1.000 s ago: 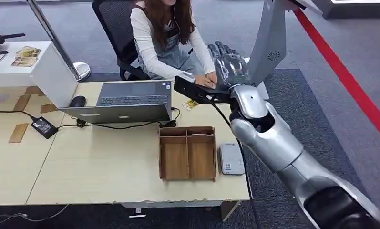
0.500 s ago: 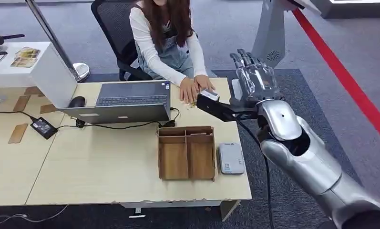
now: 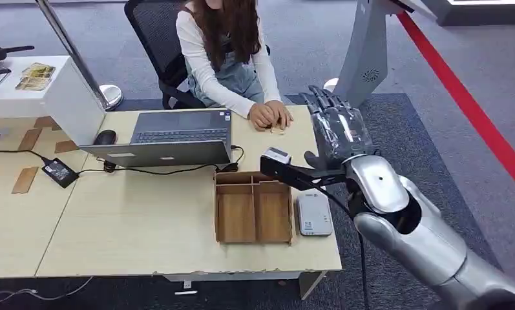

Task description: Pass the card to the sensor for recognition and then transmit it.

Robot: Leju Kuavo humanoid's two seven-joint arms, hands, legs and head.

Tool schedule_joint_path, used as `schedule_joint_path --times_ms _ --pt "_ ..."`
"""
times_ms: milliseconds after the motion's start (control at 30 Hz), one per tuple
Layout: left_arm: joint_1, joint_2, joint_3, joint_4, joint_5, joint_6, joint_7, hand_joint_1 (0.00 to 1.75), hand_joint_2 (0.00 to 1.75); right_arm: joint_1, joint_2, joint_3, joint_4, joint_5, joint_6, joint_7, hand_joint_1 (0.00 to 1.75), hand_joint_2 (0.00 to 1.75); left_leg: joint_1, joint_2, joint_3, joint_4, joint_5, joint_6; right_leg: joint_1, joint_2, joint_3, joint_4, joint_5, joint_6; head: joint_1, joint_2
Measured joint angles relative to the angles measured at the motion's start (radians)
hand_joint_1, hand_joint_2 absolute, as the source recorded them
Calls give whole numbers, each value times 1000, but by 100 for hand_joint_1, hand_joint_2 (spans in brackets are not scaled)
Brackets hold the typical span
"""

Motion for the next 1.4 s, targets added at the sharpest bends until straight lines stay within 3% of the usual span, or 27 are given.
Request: schedule_joint_path --times_ms 100,500,767,833,900,967,1100,1200,1400 --pt "-1 -2 0 0 0 0 -5 0 0 5 4 9 1 0 1 -8 16 175 0 0 0 0 0 0 0 0 0 0 0 0 0 0" --pt "-2 -6 2 0 16 4 -8 0 0 27 47 41 53 -3 -18 -39 17 175 0 0 -1 0 0 0 0 0 0 0 0 0 0 0" --pt "-3 -6 9 0 19 7 -1 0 0 33 61 44 79 -3 -40 -55 42 175 0 0 0 0 0 0 0 0 0 0 0 0 0 0" --pt "-3 -6 10 0 22 7 -2 0 0 33 68 47 89 -3 -47 -63 65 175 0 0 -1 0 0 0 0 0 0 0 0 0 0 0" --pt "-3 -5 11 0 25 7 -3 0 0 35 77 49 100 -3 -56 -73 115 175 0 0 -1 0 0 0 0 0 0 0 0 0 0 0" --pt "-3 -3 12 0 27 7 -2 0 0 35 87 51 114 -3 -66 -82 136 175 0 0 -1 0 0 0 0 0 0 0 0 0 0 0" --pt "-3 2 12 0 27 9 10 0 0 43 100 56 148 -3 -87 -95 140 175 0 0 -1 0 0 0 0 0 0 0 0 0 0 0" --pt "-3 8 12 0 22 11 16 0 0 48 107 57 180 -3 -99 -102 126 175 0 0 0 0 0 0 0 0 0 0 0 0 0 0" --pt "-4 13 12 0 21 18 17 0 0 59 114 57 219 -3 -102 -105 117 175 0 0 -1 0 0 0 0 0 0 0 0 0 0 0"
